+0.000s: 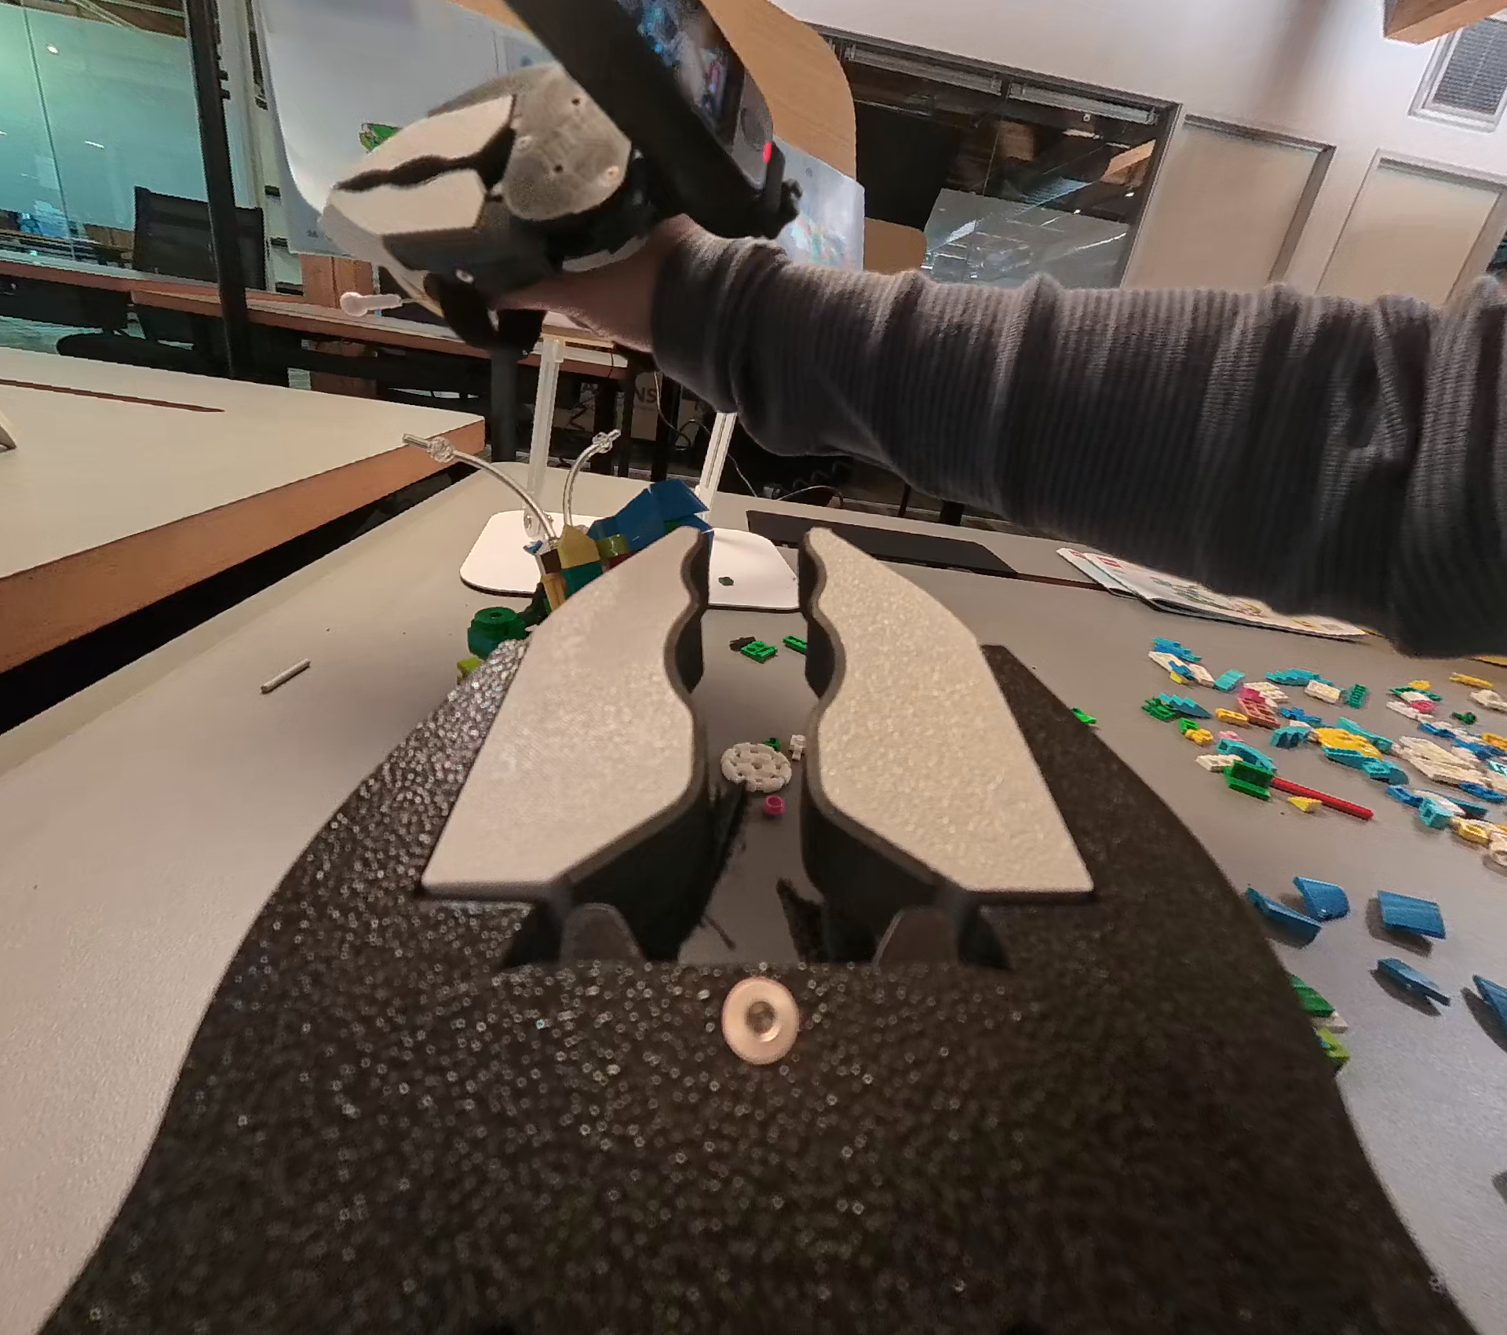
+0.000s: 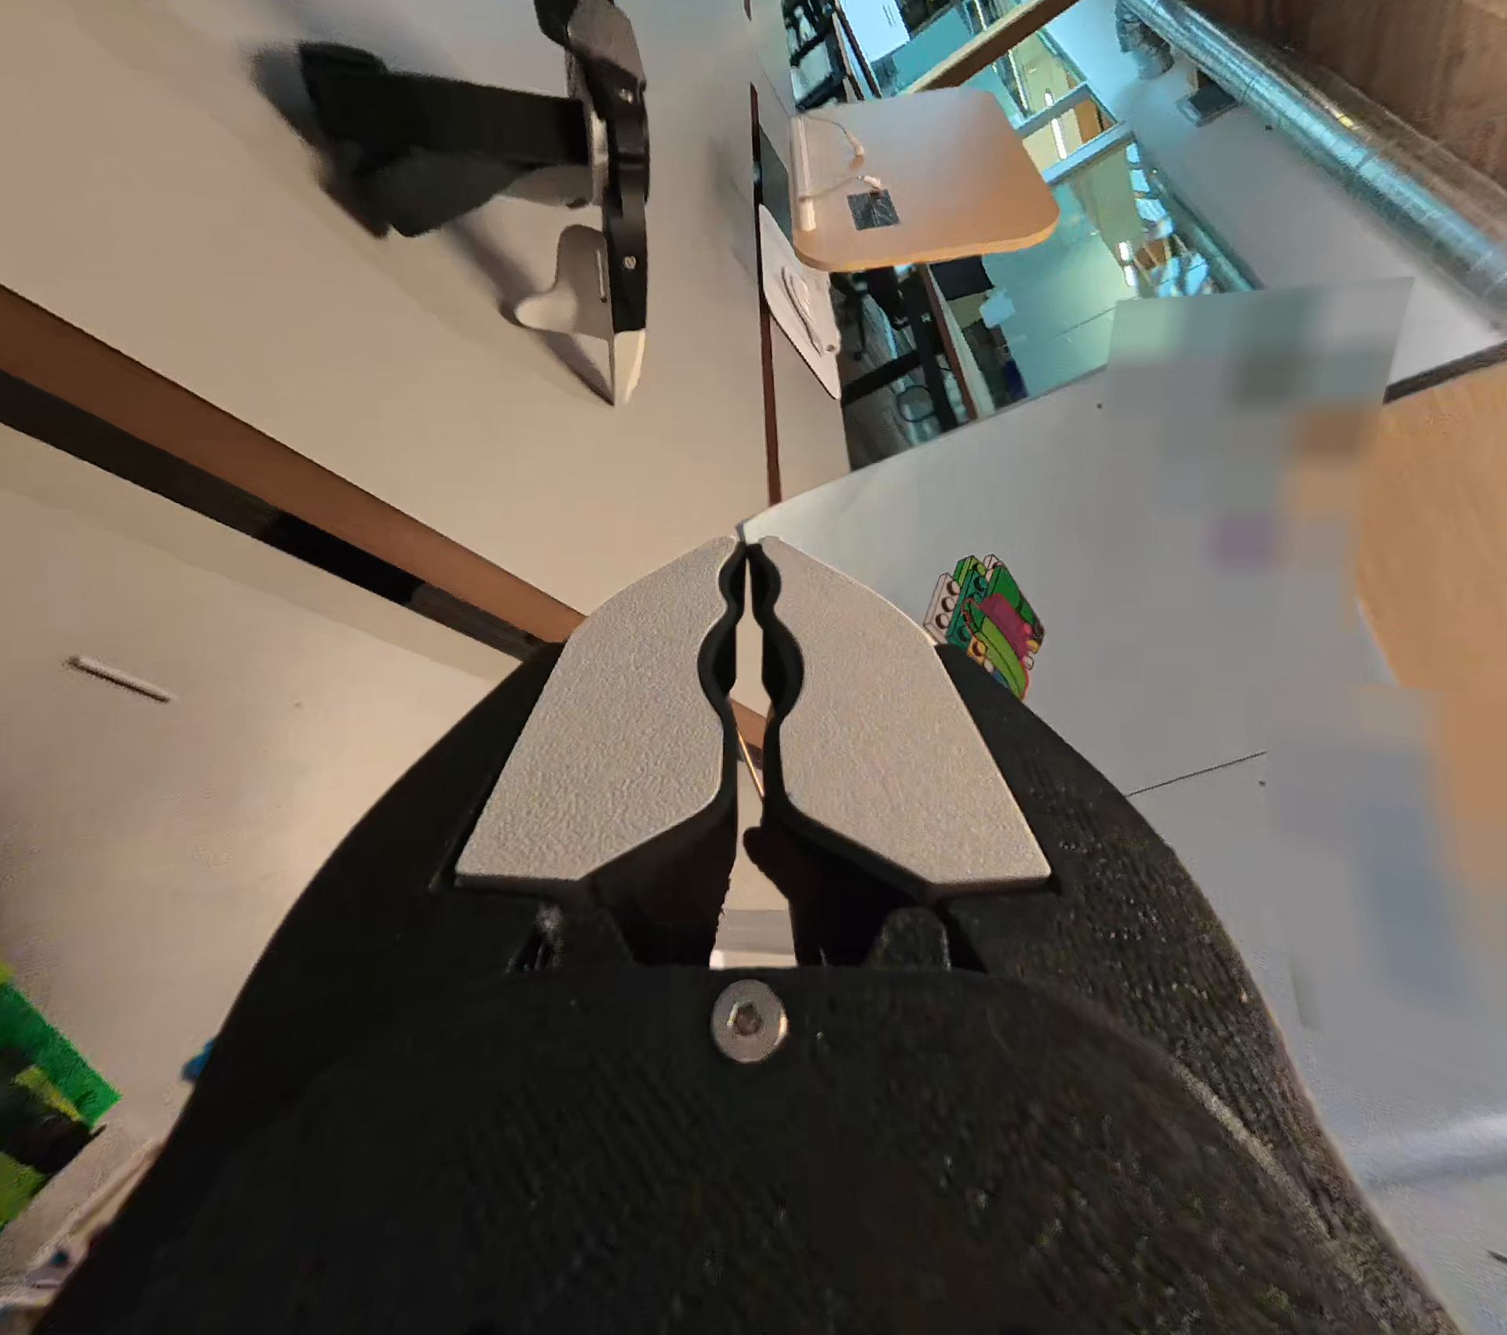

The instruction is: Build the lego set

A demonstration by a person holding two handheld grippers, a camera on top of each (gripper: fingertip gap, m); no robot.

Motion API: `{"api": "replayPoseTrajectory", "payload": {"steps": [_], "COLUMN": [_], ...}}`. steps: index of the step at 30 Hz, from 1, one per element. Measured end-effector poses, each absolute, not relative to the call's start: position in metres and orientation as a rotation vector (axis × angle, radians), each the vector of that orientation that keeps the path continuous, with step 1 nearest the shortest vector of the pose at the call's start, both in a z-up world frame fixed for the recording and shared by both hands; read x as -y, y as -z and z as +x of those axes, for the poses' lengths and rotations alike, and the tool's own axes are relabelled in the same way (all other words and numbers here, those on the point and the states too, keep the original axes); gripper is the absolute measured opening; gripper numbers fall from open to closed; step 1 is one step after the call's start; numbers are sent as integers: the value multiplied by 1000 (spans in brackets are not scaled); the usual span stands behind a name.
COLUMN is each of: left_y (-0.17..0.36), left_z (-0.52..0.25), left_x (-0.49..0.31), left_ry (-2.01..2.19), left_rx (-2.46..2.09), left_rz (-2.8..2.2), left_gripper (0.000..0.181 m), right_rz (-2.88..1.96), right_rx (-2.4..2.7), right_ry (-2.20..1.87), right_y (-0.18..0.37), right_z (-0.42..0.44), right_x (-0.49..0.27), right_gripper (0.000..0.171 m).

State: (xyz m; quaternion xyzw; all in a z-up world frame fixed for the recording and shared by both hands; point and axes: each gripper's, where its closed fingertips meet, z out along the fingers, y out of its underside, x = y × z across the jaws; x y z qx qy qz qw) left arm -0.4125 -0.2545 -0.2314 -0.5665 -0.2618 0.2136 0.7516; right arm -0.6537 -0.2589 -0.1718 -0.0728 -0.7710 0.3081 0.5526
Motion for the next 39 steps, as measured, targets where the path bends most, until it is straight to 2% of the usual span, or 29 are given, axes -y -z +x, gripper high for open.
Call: {"api": "replayPoseTrajectory", "payload": {"steps": [11, 39], "left_y": [231, 231], "left_z": [-412, -412], "left_x": [254, 254], "left_ry": [-461, -455], "left_rx": [571, 571], "left_rz": [-1238, -1238], "left_gripper": [20, 20], "right_rz": [-293, -256], "right_rx": [1955, 2090], "right_ry": [-1083, -1187], "right_y": [172, 172], "right_z": [-647, -646], "right_x": [259, 260], "right_gripper": [0, 0]}}
